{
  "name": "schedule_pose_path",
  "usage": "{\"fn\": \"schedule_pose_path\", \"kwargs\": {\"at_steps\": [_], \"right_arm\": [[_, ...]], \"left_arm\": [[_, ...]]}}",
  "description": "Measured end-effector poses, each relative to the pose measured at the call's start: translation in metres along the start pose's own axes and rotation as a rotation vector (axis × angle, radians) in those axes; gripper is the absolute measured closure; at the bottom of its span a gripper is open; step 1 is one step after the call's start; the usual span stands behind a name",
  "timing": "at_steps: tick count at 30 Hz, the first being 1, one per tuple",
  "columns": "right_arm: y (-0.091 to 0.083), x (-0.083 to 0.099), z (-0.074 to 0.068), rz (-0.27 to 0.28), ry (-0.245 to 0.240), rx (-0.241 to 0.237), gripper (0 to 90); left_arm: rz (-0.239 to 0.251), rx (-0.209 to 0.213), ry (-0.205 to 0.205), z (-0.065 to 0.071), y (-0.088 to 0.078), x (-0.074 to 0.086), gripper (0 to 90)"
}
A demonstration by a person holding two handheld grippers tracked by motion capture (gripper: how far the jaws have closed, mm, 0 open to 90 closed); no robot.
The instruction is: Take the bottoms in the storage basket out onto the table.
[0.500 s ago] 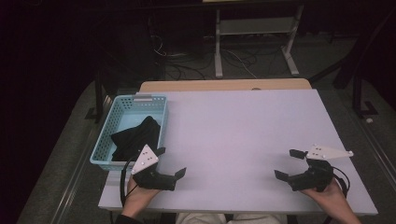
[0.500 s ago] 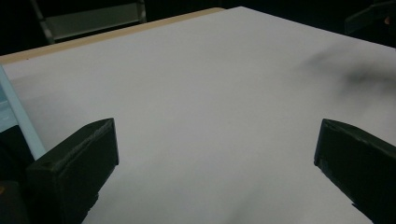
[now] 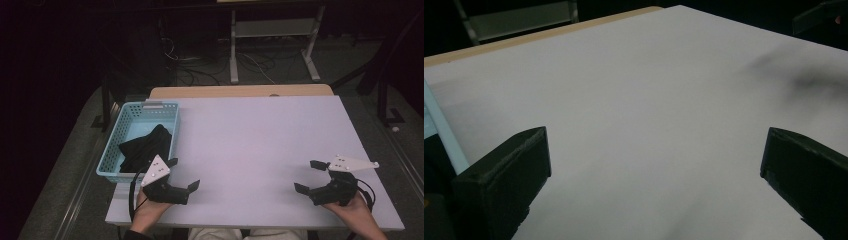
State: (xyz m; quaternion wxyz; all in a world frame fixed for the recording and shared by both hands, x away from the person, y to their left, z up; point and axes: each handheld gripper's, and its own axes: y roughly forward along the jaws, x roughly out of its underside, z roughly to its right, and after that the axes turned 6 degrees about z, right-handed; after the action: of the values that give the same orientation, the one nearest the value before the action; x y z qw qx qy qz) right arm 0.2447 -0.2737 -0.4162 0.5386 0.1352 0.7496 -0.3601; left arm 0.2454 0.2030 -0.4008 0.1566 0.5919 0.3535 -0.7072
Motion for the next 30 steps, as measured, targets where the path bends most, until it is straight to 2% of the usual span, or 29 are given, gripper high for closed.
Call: {"fn": "schedule_pose_path", "kwargs": {"at_steps": [18,30], "right_arm": [[-0.001,0.001,0.002,-0.012,-0.002,-0.002,0.0],[-0.002,0.001,0.003,-0.013,0.005,0.0,0.0]], "left_arm": [[-0.02,0.004,0.008,0.003,0.001,-0.004,0.0],[-0.037,0.01,0.026,0.006,-0.003,-0.018,0.0]]}}
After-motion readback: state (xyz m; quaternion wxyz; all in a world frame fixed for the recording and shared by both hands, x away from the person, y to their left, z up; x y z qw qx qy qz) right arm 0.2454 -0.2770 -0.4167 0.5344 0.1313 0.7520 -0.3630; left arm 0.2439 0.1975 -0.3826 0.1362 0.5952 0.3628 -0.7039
